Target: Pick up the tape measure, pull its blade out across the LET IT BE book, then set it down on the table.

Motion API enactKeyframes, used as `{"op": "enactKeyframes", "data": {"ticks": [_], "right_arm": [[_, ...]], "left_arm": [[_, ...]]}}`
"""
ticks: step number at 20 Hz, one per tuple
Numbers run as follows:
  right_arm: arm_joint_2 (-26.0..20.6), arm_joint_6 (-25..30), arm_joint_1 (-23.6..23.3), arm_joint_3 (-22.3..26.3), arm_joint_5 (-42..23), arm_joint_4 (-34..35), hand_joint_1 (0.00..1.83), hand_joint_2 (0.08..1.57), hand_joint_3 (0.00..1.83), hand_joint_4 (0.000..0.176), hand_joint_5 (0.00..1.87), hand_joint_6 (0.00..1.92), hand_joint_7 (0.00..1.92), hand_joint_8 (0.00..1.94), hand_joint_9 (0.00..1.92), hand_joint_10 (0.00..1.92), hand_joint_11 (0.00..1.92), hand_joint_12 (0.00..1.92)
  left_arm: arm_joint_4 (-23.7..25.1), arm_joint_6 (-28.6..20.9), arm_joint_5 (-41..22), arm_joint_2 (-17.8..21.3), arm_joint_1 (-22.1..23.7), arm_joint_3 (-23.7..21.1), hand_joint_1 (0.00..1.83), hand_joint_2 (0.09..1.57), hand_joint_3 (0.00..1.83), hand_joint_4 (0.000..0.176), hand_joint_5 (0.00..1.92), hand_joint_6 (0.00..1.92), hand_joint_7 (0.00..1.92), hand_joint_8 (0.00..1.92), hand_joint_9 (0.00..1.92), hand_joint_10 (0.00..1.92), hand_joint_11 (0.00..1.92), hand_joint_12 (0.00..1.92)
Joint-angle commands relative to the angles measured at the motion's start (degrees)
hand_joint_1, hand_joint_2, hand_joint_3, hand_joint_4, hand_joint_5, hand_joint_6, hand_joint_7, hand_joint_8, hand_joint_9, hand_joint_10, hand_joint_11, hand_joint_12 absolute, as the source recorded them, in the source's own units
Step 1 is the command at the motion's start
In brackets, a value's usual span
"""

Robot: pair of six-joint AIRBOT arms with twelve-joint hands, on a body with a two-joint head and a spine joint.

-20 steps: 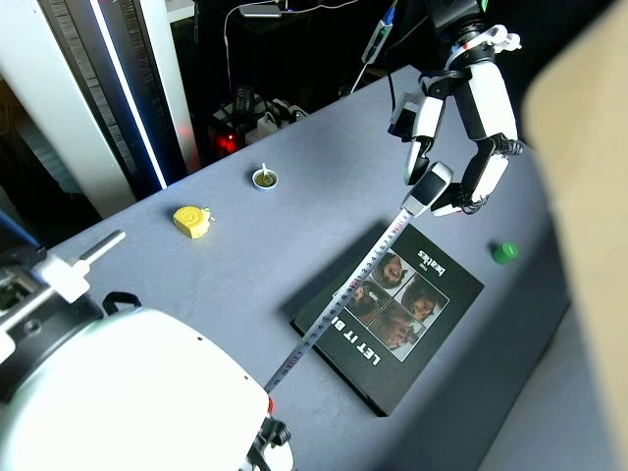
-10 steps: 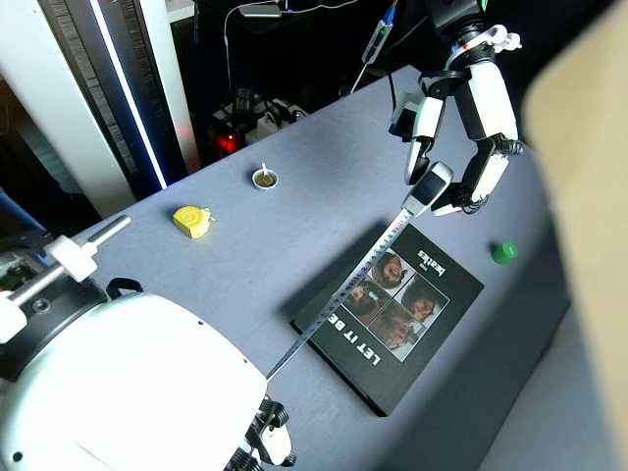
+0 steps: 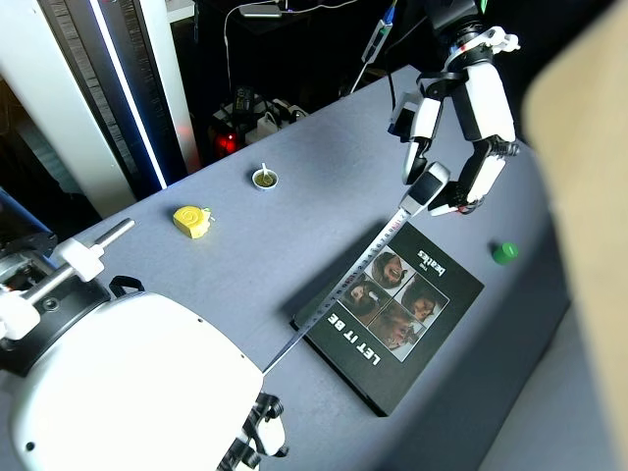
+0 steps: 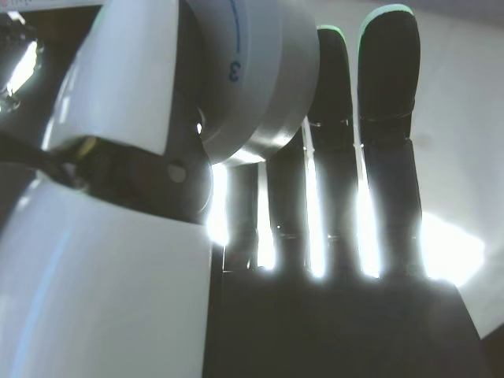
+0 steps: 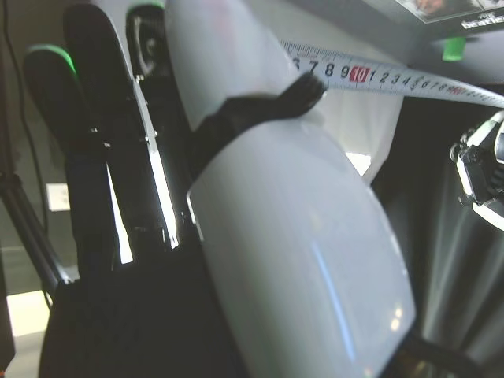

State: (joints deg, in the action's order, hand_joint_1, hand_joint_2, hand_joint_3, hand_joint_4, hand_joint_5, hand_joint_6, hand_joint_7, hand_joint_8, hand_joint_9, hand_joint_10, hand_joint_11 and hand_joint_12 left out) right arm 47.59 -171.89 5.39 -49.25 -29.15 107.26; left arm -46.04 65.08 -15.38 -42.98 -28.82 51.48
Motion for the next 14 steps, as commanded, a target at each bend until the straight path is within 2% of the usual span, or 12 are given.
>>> {"op": "enactKeyframes", "data": {"ticks": [1,2,3,4,5,6,8,14], "right_arm": [[-0.2,-0.4,-0.3,0.1,0.0,-3.1,0.89,1.13,0.00,0.000,0.63,0.19,0.72,0.15,0.63,0.26,0.33,0.93],[-0.2,-0.4,-0.1,0.2,0.0,-3.1,0.72,1.11,0.00,0.000,0.49,0.04,0.51,0.03,0.44,0.07,0.18,0.84],[-0.2,-0.4,0.0,0.3,0.0,-3.1,0.59,1.09,0.00,0.005,0.33,0.01,0.30,0.01,0.26,0.01,0.04,0.78],[-0.2,-0.5,0.0,0.4,0.0,-3.1,0.43,1.07,0.00,0.016,0.15,0.00,0.07,0.00,0.05,0.00,0.01,0.49],[-0.2,-0.5,0.1,0.4,0.0,-3.1,0.35,1.04,0.00,0.018,0.04,0.00,0.01,0.00,0.01,0.00,0.00,0.25],[-0.2,-0.5,0.1,0.5,0.0,-3.1,0.29,1.00,0.00,0.023,0.01,0.00,0.00,0.00,0.00,0.00,0.00,0.11],[-0.3,-0.5,0.1,1.2,0.0,-3.1,0.16,0.98,0.00,0.019,0.00,0.00,0.00,0.00,0.00,0.00,0.00,0.01],[-1.3,-0.4,-0.2,5.9,-0.5,-3.3,0.05,0.99,0.00,0.019,0.00,0.00,0.00,0.00,0.00,0.00,0.01,0.01]], "left_arm": [[0.7,-0.2,-5.0,0.4,0.5,0.3,1.37,1.15,0.00,0.000,0.85,0.93,0.95,1.08,0.84,1.40,0.85,1.26],[0.8,-0.2,-5.0,0.4,0.5,0.3,1.37,1.15,0.00,0.000,0.85,0.93,0.96,1.08,0.83,1.40,0.83,1.25],[0.8,-0.3,-5.0,0.4,0.5,0.3,1.37,1.15,0.00,0.000,0.85,0.93,0.96,1.08,0.83,1.40,0.82,1.25],[0.8,-0.3,-5.0,0.5,0.5,0.3,1.37,1.15,0.00,0.000,0.86,0.93,0.96,1.08,0.83,1.40,0.82,1.25],[0.8,-0.3,-5.0,0.5,0.5,0.3,1.37,1.15,0.00,0.000,0.86,0.92,0.96,1.07,0.83,1.40,0.83,1.26],[0.8,-0.3,-5.0,0.5,0.5,0.3,1.37,1.14,0.00,0.000,0.87,0.92,0.96,1.06,0.84,1.39,0.84,1.28],[0.8,-0.4,-5.0,0.5,0.3,0.4,1.37,1.14,0.00,0.000,0.87,0.92,0.96,1.06,0.84,1.39,0.84,1.29],[0.8,-2.2,-4.3,1.1,-1.4,1.3,1.37,1.14,0.00,0.000,0.86,0.92,0.95,1.07,0.85,1.39,0.87,1.26]]}}
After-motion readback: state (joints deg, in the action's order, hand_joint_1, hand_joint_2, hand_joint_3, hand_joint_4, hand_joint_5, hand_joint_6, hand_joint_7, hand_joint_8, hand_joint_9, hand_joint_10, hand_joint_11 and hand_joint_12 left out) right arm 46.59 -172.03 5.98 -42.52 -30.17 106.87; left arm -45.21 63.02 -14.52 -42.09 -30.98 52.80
